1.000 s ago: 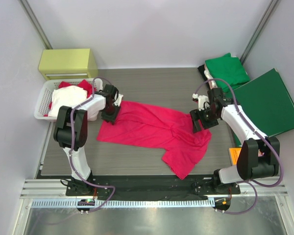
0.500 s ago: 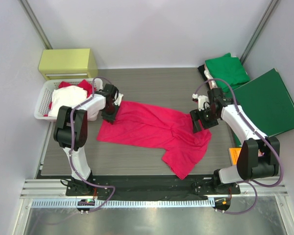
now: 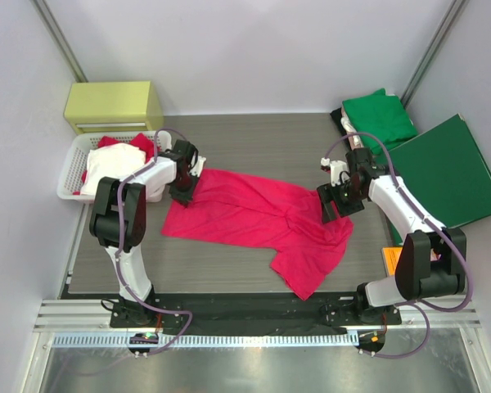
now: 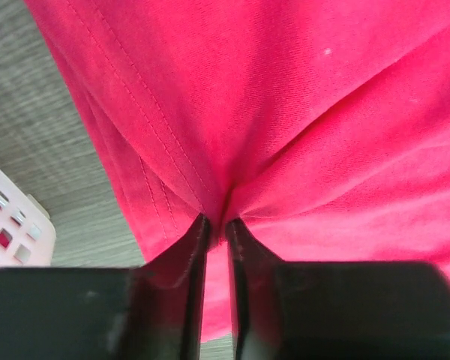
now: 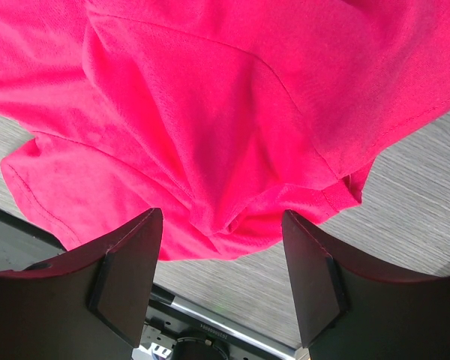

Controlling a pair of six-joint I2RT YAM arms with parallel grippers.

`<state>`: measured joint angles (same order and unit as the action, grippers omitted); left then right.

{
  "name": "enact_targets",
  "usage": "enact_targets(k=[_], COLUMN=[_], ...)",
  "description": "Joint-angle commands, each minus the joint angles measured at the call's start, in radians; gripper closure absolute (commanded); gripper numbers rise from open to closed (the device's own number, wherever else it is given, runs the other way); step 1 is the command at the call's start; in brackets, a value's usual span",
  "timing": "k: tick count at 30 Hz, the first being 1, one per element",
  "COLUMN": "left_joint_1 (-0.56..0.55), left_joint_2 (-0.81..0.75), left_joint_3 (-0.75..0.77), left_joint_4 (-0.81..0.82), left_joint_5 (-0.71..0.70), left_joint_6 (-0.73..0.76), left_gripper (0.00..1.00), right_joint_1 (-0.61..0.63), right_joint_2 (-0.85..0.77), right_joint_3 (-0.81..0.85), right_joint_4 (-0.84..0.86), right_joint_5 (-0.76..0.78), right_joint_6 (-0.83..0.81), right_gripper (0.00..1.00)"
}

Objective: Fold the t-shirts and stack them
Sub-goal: Fold the flattened tshirt in 1/3 of the way

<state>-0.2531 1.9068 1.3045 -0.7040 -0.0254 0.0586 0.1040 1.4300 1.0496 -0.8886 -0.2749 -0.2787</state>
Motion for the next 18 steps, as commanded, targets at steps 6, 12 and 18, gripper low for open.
enact_targets(k=[6, 12, 18], left_joint_1=[0.005, 0.003, 0.005], left_joint_2=[-0.012, -0.014, -0.011], left_joint_3=[0.027, 0.041, 0.067], left_joint_4=[-0.006, -0.005, -0.022], left_joint_5=[-0.018, -0.013, -0.019], left_joint_6=[0.001, -0.002, 0.001], left_gripper=[0.53, 0.77, 0.69], right_joint_1=[0.006, 0.005, 0.006], right_joint_2=[0.013, 0.012, 0.023], right_joint_3=[-0.003, -0.011, -0.013], right_joint_4=[0.025, 0.027, 0.031], right_joint_5=[-0.009, -0.007, -0.007], right_joint_6=[-0.01, -0.013, -0.019], right_gripper=[0.3, 0.31, 0.31])
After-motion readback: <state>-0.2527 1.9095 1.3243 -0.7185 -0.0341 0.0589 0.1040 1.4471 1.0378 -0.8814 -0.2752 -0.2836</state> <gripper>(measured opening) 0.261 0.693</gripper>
